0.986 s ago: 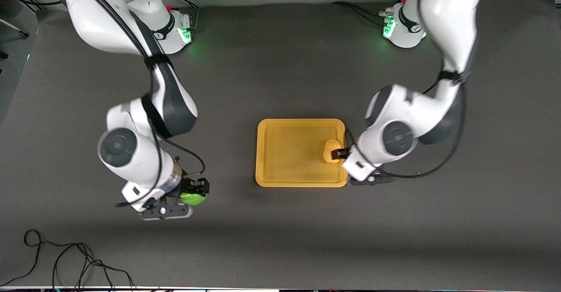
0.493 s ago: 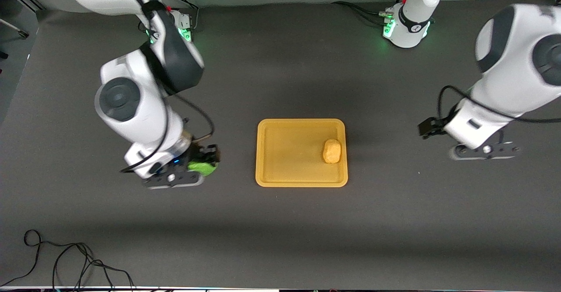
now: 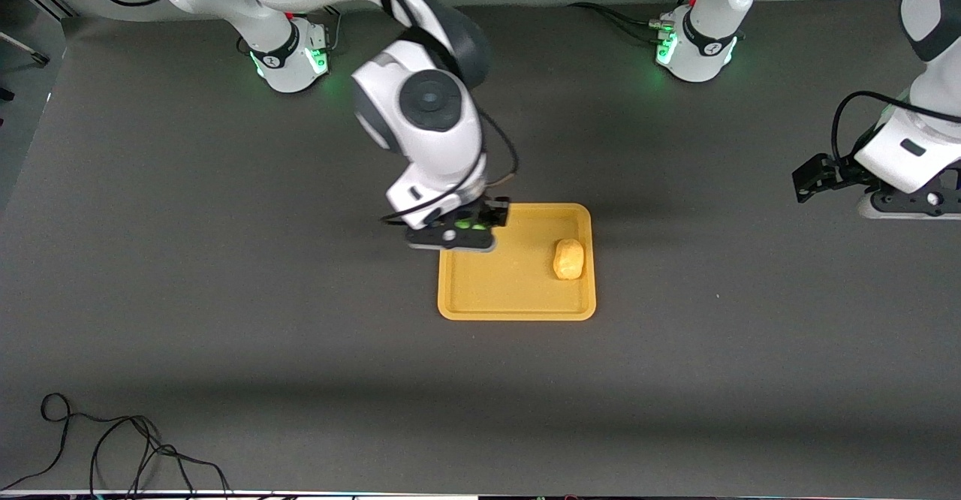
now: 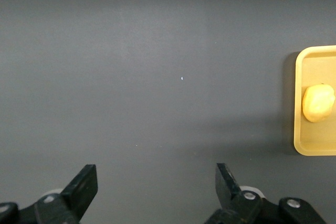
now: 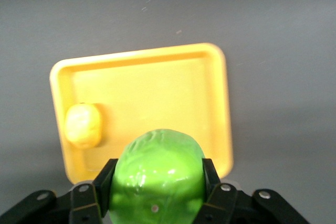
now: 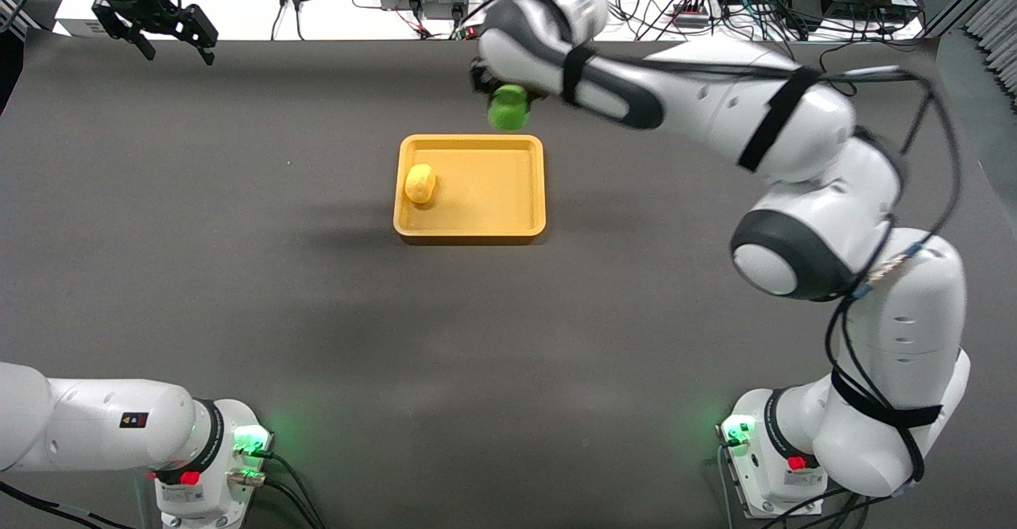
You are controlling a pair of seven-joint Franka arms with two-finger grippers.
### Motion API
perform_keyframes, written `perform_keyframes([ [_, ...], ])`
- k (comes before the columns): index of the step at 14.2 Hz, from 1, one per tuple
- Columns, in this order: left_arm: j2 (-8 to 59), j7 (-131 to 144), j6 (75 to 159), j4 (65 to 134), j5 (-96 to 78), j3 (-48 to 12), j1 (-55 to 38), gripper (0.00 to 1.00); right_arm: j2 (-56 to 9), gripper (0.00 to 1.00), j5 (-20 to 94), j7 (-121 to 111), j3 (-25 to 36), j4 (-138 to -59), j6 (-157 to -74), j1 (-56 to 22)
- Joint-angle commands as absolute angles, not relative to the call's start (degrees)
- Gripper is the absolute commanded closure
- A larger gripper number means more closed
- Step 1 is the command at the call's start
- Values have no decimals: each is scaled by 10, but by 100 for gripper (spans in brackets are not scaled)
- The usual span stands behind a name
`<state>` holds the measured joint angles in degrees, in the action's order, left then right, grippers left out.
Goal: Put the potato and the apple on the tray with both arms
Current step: 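Lower the apple onto the tray beside the potato with the right gripper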
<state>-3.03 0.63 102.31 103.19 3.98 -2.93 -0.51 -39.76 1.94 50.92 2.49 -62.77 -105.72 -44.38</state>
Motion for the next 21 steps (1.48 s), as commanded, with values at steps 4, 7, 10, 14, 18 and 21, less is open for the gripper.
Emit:
perform_keyframes([
  [4, -7, -61, 1026, 1011, 36, -20, -4, 0, -539, 46, -13, 570, 35, -572, -1168, -481],
  [7, 19, -62, 1008, 970, 4, -20, 10, 0, -581, 46, -22, 575, 37, -573, -1212, -481],
  [10, 46, -62, 972, 929, -11, -20, 11, 0, -598, 46, -30, 576, 37, -574, -1233, -480],
  [14, 66, -74, 922, 889, -9, -20, 12, 0, -606, 0, -33, 577, 37, -574, -1239, -478],
  [18, 69, -74, 941, 896, -3, -19, 13, 0, -564, 0, -33, 577, 38, -572, -1197, -476],
  [21, 68, -81, 955, 905, -3, -20, 25, 0, -492, 0, -32, 575, 38, -570, -1116, -474],
])
